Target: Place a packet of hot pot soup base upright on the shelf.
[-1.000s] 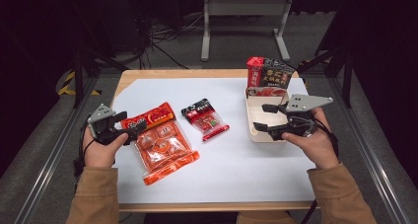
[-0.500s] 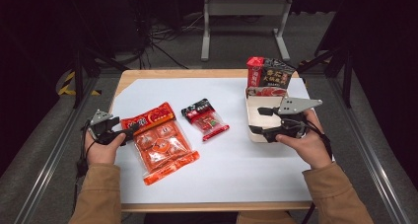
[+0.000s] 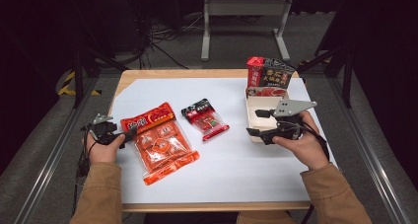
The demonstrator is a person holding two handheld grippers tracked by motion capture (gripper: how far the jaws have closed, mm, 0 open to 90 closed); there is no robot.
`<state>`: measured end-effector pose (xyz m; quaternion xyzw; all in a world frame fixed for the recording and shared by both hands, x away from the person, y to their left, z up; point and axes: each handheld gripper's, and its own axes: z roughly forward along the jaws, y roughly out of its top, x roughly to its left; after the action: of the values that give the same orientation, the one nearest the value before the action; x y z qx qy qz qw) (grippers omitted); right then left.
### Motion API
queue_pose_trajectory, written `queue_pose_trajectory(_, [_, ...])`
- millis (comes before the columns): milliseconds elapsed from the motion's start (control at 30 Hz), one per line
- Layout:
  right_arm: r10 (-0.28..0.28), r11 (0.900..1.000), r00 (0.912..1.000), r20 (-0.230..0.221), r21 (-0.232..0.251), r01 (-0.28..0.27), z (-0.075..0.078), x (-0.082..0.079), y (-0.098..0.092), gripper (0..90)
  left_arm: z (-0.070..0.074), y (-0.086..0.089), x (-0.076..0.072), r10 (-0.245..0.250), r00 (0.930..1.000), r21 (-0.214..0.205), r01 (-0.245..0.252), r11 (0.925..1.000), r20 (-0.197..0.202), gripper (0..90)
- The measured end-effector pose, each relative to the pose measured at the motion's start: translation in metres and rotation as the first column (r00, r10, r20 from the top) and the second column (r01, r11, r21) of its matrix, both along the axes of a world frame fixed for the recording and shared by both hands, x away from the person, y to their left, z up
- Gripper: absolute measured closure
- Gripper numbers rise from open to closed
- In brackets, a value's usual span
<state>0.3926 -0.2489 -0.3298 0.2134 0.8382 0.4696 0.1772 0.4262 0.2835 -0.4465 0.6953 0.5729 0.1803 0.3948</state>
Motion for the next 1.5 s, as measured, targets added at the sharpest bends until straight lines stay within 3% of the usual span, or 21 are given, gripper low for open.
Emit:
queue_pose_trajectory(200, [-0.001,1.0,1.0,-0.002,-0.003,0.001,-0.002,-0.001,0.0,31.3,-0.006,0.001,0.005,-0.004,0.9998,-0.015,0.004,0.9999,-0.022,13.8])
queue_pose_trajectory(500, [-0.018,0.9998,0.9998,-0.007,-0.009,0.018,-0.005,-0.003,-0.006,31.3,-0.012,0.0,0.011,-0.043,0.9979,-0.104,0.038,0.9939,-0.049,19.3])
queue_pose_trajectory(700, [-0.025,0.9997,0.9996,-0.011,-0.008,0.025,-0.006,-0.005,-0.009,31.1,-0.009,-0.001,0.01,-0.065,0.9965,-0.139,0.057,0.9886,-0.052,36.6])
queue_pose_trajectory(833, [-0.026,0.9996,0.9996,-0.01,-0.008,0.026,-0.006,-0.005,-0.009,31.1,-0.01,-0.002,0.011,-0.059,0.9967,-0.132,0.052,0.9899,-0.055,45.4])
queue_pose_trajectory(900, [-0.026,0.9996,0.9996,-0.011,-0.009,0.026,-0.006,-0.006,-0.009,30.9,-0.011,-0.001,0.012,-0.044,0.9973,-0.112,0.037,0.993,-0.058,55.1])
queue_pose_trajectory(1033, [-0.027,0.9996,0.9996,-0.009,-0.013,0.027,-0.007,-0.008,-0.01,30.9,-0.013,0.002,0.013,-0.032,0.9983,-0.15,0.024,0.9884,-0.049,67.4])
queue_pose_trajectory(1133, [-0.031,0.9994,0.9995,-0.008,-0.014,0.031,-0.007,-0.009,-0.011,30.9,-0.011,0.003,0.013,-0.031,0.999,-0.147,0.026,0.9888,-0.032,80.6])
queue_pose_trajectory(1333, [-0.034,0.9993,0.9994,-0.008,-0.015,0.034,-0.008,-0.01,-0.013,30.6,-0.01,0.001,0.013,-0.064,0.9979,-0.188,0.061,0.9802,-0.009,78.4])
queue_pose_trajectory(1500, [-0.028,0.9995,0.9996,-0.006,-0.018,0.028,-0.008,-0.011,-0.012,30.4,-0.012,-0.003,0.016,-0.086,0.9963,-0.175,0.085,0.981,-0.001,71.6])
